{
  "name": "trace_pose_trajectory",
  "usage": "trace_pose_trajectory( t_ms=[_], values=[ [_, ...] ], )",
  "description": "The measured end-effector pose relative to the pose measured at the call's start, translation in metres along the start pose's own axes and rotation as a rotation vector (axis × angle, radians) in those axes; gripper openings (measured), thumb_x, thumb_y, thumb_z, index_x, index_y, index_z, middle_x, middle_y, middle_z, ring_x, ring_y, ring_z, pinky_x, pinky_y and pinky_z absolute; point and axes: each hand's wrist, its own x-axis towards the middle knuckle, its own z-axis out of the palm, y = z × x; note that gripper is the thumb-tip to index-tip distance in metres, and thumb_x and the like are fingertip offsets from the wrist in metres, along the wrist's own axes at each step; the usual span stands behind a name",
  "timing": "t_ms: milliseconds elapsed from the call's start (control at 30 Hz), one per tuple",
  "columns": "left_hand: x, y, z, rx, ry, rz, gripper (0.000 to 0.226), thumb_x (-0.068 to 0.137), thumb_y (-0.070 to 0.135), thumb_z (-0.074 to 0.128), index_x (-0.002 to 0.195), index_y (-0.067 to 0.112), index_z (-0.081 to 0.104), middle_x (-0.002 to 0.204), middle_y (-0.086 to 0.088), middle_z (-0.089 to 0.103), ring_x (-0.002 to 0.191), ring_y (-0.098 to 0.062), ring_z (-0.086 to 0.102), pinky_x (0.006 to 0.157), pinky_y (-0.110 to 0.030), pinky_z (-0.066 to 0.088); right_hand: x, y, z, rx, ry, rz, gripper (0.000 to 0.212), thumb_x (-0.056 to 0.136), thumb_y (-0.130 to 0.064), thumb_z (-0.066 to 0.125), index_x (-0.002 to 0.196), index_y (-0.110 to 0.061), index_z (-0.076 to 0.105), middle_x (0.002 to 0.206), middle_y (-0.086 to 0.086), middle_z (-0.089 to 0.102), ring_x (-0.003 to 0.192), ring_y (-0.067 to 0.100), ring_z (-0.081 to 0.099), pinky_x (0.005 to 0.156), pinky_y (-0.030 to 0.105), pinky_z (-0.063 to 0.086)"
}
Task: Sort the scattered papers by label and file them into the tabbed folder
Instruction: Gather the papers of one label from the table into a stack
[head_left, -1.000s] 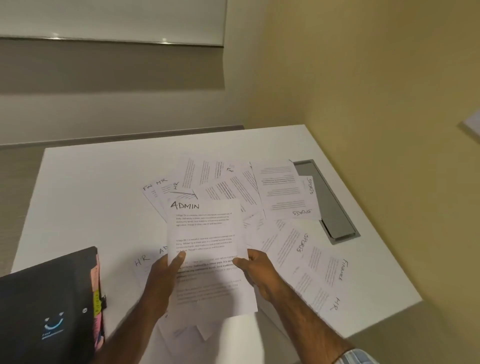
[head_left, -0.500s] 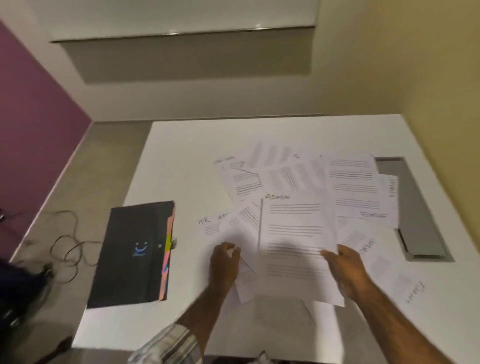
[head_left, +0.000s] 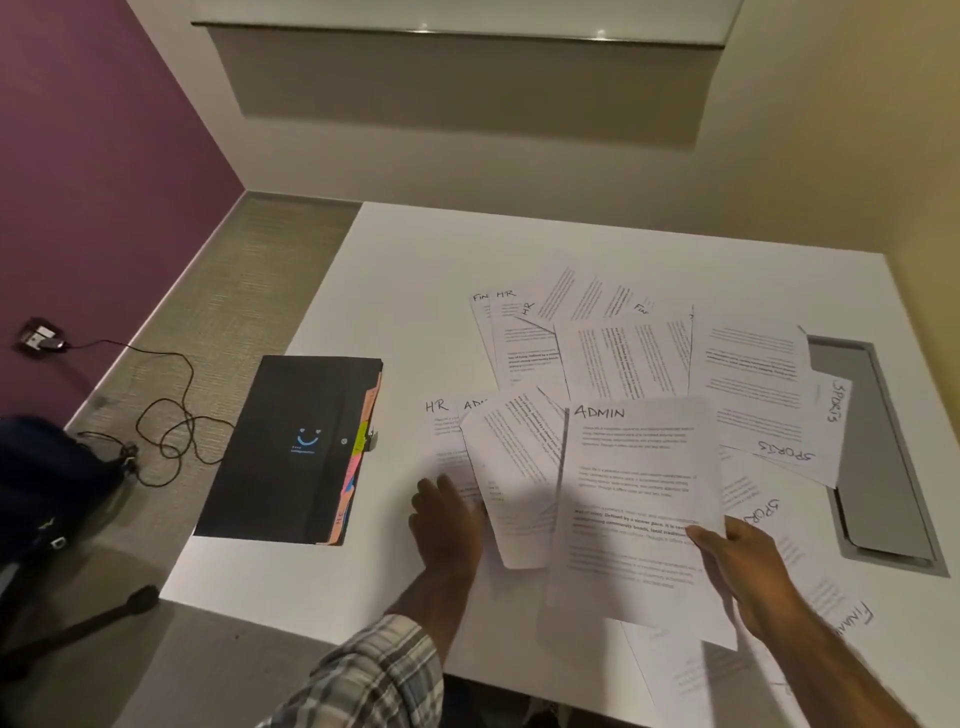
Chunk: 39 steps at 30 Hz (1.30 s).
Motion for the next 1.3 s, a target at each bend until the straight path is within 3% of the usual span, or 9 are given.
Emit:
trace_pose_trajectory(
  t_ms=[133, 233, 333, 400, 500, 567, 833, 1033, 1300],
  values=[
    [-0.005, 0.019, -0.003, -0.178, -0.11, -0.055, 0.049, 0.1, 0.046, 0.044, 0.128, 0.008, 0.056, 0.127, -0.015, 0.059, 0.115, -0.034, 0.06, 0.09, -0.042, 0.053, -0.006, 0.0, 0.005, -0.008, 0.004, 0.01, 0.022, 0.096, 0.008, 0.057, 0.117, 0.012, 0.062, 0.093, 0.014, 0.069, 0.061, 0.019, 0.069, 0.04, 0.016, 0.051],
    [-0.008, 0.03, -0.009, -0.642, -0.179, -0.118, 0.075, 0.102, 0.054, 0.012, 0.128, 0.006, 0.064, 0.127, -0.019, 0.067, 0.116, -0.037, 0.063, 0.099, -0.043, 0.051, -0.005, 0.004, 0.006, -0.027, 0.01, 0.02, 0.02, 0.096, 0.007, 0.058, 0.114, 0.011, 0.064, 0.089, 0.011, 0.071, 0.053, 0.013, 0.072, 0.043, 0.019, 0.053],
    [-0.002, 0.033, -0.013, -1.026, -0.265, -0.27, 0.065, 0.103, 0.061, 0.026, 0.119, 0.017, 0.07, 0.12, -0.011, 0.072, 0.108, -0.033, 0.069, 0.096, -0.046, 0.057, -0.002, 0.008, 0.004, -0.025, 0.026, 0.016, 0.021, 0.095, 0.005, 0.06, 0.115, 0.009, 0.066, 0.09, 0.011, 0.073, 0.065, 0.018, 0.072, 0.046, 0.02, 0.055],
    [0.004, 0.032, -0.017, -0.97, -0.33, -0.2, 0.044, 0.099, 0.051, 0.051, 0.102, 0.014, 0.074, 0.112, -0.014, 0.075, 0.097, -0.031, 0.071, 0.087, -0.047, 0.061, 0.0, 0.01, 0.003, -0.011, 0.032, 0.007, 0.022, 0.095, 0.005, 0.061, 0.116, 0.009, 0.066, 0.091, 0.011, 0.073, 0.073, 0.023, 0.071, 0.047, 0.02, 0.055],
    [0.011, 0.03, -0.017, -0.73, -0.313, -0.071, 0.033, 0.095, 0.018, 0.064, 0.122, -0.001, 0.069, 0.126, -0.019, 0.07, 0.113, -0.035, 0.066, 0.095, -0.031, 0.052, 0.002, 0.011, 0.001, -0.004, 0.04, 0.004, 0.024, 0.095, 0.005, 0.062, 0.118, 0.008, 0.066, 0.093, 0.011, 0.073, 0.078, 0.024, 0.07, 0.05, 0.02, 0.055],
    [0.016, 0.029, -0.021, -0.678, -0.278, -0.055, 0.036, 0.095, 0.01, 0.061, 0.128, -0.003, 0.065, 0.132, -0.02, 0.066, 0.122, -0.036, 0.062, 0.1, -0.032, 0.047, 0.001, 0.011, 0.0, -0.007, 0.051, 0.003, 0.024, 0.095, 0.004, 0.062, 0.118, 0.008, 0.066, 0.094, 0.012, 0.073, 0.078, 0.023, 0.07, 0.052, 0.021, 0.055],
    [0.014, -0.016, -0.069, -0.791, -0.18, -0.013, 0.03, 0.103, 0.015, 0.049, 0.125, 0.004, 0.066, 0.122, -0.016, 0.07, 0.113, -0.035, 0.065, 0.101, -0.047, 0.053, 0.007, 0.009, -0.007, -0.01, 0.07, -0.02, 0.023, 0.094, 0.002, 0.064, 0.116, 0.003, 0.068, 0.094, 0.009, 0.074, 0.079, 0.022, 0.071, 0.057, 0.023, 0.053],
    [0.003, -0.072, -0.147, -0.758, 0.073, -0.034, 0.024, 0.103, 0.011, 0.049, 0.113, 0.002, 0.069, 0.102, -0.015, 0.072, 0.098, -0.034, 0.068, 0.085, -0.042, 0.053, 0.011, 0.008, -0.02, -0.022, 0.052, -0.075, 0.02, 0.096, 0.001, 0.061, 0.114, 0.0, 0.069, 0.098, 0.007, 0.074, 0.085, 0.02, 0.07, 0.067, 0.026, 0.051],
    [-0.034, -0.032, -0.204, -1.22, -0.275, -0.034, 0.021, 0.105, 0.006, 0.049, 0.108, 0.009, 0.07, 0.099, -0.009, 0.079, 0.091, -0.026, 0.074, 0.088, -0.042, 0.056, 0.009, 0.001, -0.002, -0.042, -0.079, -0.127, 0.022, 0.098, -0.007, 0.061, 0.116, -0.007, 0.073, 0.102, 0.001, 0.078, 0.09, 0.017, 0.075, 0.07, 0.025, 0.055]
  ],
)
